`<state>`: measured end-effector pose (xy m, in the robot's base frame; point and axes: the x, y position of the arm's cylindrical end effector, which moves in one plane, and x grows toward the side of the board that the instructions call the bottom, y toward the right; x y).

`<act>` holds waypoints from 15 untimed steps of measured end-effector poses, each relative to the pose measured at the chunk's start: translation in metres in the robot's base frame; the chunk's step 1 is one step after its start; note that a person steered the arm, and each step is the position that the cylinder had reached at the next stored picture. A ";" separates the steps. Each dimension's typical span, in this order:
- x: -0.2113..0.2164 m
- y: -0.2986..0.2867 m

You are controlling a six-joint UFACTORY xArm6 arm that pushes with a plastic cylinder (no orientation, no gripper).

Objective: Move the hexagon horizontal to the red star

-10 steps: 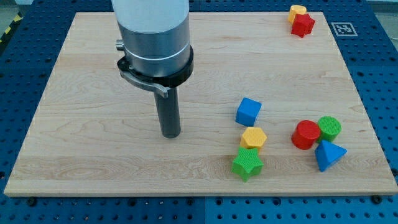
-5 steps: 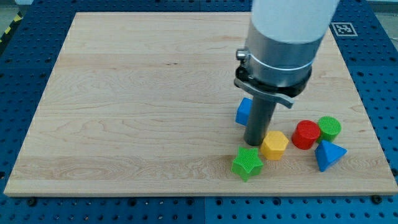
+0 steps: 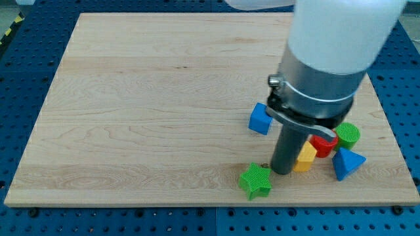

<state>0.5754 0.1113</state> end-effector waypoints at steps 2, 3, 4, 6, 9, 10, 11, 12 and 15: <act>0.006 0.018; 0.019 0.024; 0.020 0.044; 0.005 0.048; -0.043 0.035; -0.043 0.013; -0.044 0.012; -0.057 0.014; -0.109 0.029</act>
<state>0.4667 0.1403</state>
